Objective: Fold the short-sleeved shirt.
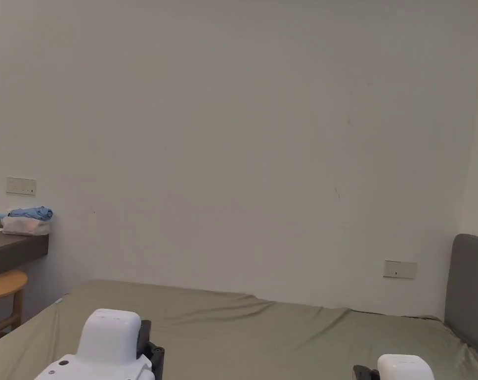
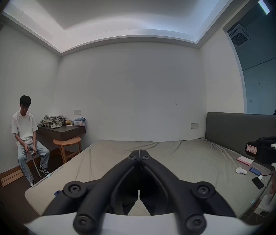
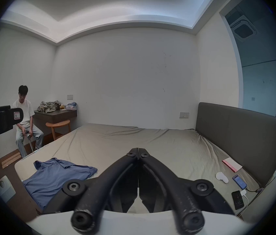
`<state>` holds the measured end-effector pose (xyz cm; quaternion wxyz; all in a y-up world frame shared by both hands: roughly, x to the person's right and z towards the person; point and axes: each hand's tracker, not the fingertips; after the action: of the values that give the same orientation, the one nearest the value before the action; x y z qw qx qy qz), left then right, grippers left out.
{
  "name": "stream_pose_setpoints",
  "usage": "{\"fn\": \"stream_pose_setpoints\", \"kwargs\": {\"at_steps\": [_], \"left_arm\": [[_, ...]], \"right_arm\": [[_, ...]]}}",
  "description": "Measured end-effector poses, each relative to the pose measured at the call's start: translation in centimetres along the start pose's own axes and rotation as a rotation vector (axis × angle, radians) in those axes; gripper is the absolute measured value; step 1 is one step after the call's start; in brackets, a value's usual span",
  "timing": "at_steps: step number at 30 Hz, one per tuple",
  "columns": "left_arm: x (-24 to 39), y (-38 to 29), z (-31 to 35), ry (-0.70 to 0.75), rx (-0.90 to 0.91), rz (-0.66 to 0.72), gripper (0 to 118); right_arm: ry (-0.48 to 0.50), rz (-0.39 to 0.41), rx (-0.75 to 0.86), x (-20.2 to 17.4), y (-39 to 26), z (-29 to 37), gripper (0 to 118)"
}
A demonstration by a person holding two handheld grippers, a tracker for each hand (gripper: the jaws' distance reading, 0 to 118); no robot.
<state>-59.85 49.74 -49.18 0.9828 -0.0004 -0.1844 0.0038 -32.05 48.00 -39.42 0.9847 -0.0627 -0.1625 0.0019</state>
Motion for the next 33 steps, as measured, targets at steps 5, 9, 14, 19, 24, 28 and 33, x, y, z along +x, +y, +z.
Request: {"fn": "stream_pose_setpoints", "kwargs": {"at_steps": [5, 9, 14, 19, 24, 28, 33], "left_arm": [[-0.1, 0.1, -0.1, 0.001, -0.003, 0.004, 0], [-0.1, 0.1, 0.0, -0.003, -0.001, 0.004, 0], [-0.1, 0.1, -0.1, 0.003, 0.002, -0.005, 0], [-0.1, 0.0, -0.2, 0.003, -0.001, 0.003, 0], [-0.1, -0.1, -0.4, 0.003, -0.008, 0.005, 0], [-0.2, -0.3, -0.6, 0.005, -0.012, 0.006, 0], [-0.5, -0.7, -1.0, 0.011, -0.022, 0.007, 0]], "right_arm": [[-0.011, 0.026, 0.009, -0.3, 0.1, 0.1, 0], [0.0, 0.003, -0.002, 0.2, 0.3, 0.0, 0], [-0.013, -0.002, 0.001, 0.5, 0.3, 0.0, 0], [-0.016, -0.007, 0.005, 0.6, 0.4, 0.2, 0], [-0.015, -0.004, 0.004, 0.6, 0.5, 0.1, 0], [-0.016, -0.008, 0.009, 0.5, 0.5, 0.0, 0], [-0.01, -0.007, 0.004, 0.3, 0.3, -0.7, 0]]}}
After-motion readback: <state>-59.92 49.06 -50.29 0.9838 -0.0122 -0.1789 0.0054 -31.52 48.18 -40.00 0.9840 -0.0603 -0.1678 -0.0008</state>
